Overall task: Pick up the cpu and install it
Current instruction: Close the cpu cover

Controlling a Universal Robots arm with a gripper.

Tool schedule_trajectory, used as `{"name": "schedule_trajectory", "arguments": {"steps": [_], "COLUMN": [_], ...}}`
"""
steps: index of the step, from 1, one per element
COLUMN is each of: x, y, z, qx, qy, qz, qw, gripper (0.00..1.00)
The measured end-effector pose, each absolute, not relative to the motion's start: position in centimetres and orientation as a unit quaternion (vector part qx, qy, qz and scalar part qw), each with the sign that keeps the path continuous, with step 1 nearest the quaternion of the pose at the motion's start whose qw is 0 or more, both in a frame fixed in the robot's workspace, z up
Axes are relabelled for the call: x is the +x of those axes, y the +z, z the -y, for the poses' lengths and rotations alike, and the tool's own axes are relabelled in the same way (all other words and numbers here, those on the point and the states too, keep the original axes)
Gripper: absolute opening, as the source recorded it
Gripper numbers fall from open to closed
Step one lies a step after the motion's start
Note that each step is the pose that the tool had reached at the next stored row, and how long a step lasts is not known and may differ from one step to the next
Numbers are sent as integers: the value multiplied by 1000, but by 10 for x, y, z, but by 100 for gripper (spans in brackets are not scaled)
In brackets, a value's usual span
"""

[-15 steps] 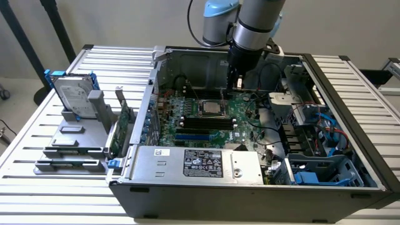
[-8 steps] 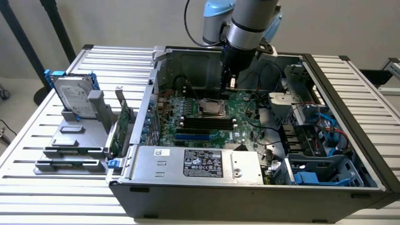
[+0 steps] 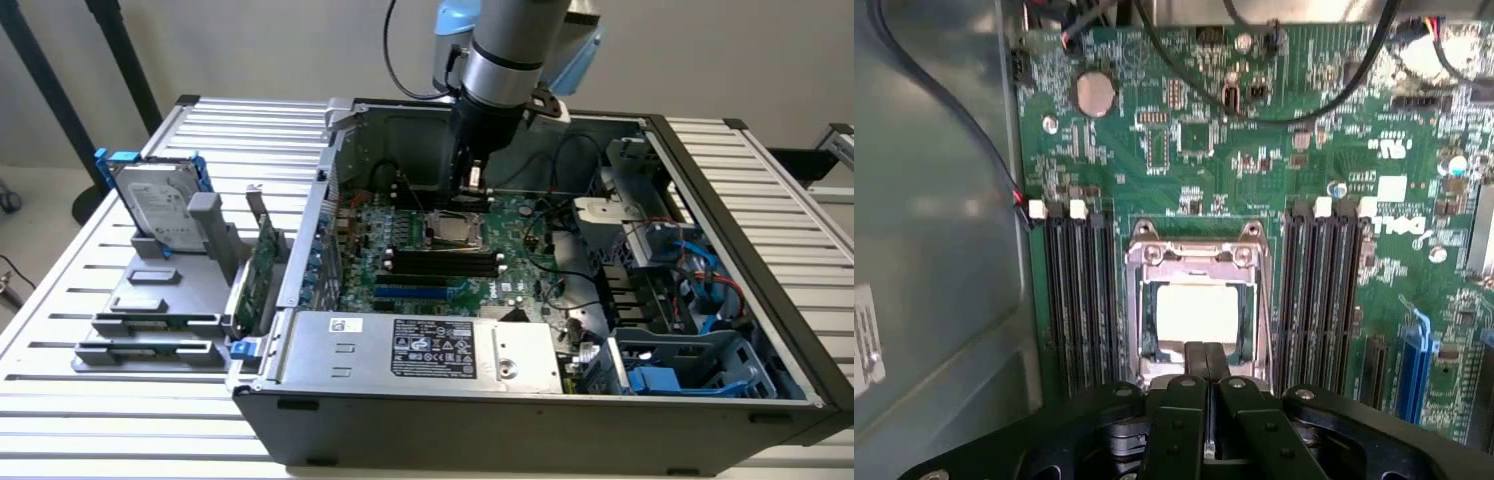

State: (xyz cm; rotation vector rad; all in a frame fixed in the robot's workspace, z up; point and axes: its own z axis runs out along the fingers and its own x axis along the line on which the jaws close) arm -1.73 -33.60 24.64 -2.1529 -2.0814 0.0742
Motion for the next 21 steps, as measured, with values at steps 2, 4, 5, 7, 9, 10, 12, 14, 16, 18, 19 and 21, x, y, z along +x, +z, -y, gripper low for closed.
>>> {"name": "schedule_trajectory", "arguments": {"steps": [2,4,5,7,9,10,12,14,16,18,19,21], "x": [-24,-30,-32,-36,-38,-39,-40,-41,-41,-42,-43,-44], "y": [245,244,243,240,238,236,232,229,225,222,220,218], "z": [336,336,336,336,336,336,336,336,336,336,336,335], "qx": [-717,-716,-716,-716,-716,-716,-716,-716,-716,-716,-716,-716], "qy": [26,28,28,29,29,29,29,29,29,29,29,29], "qz": [693,693,693,693,693,693,693,693,693,693,693,693], "qw": [75,76,76,77,77,77,77,77,77,77,77,78], "gripper": [11,11,11,11,11,11,11,11,11,11,11,11]}}
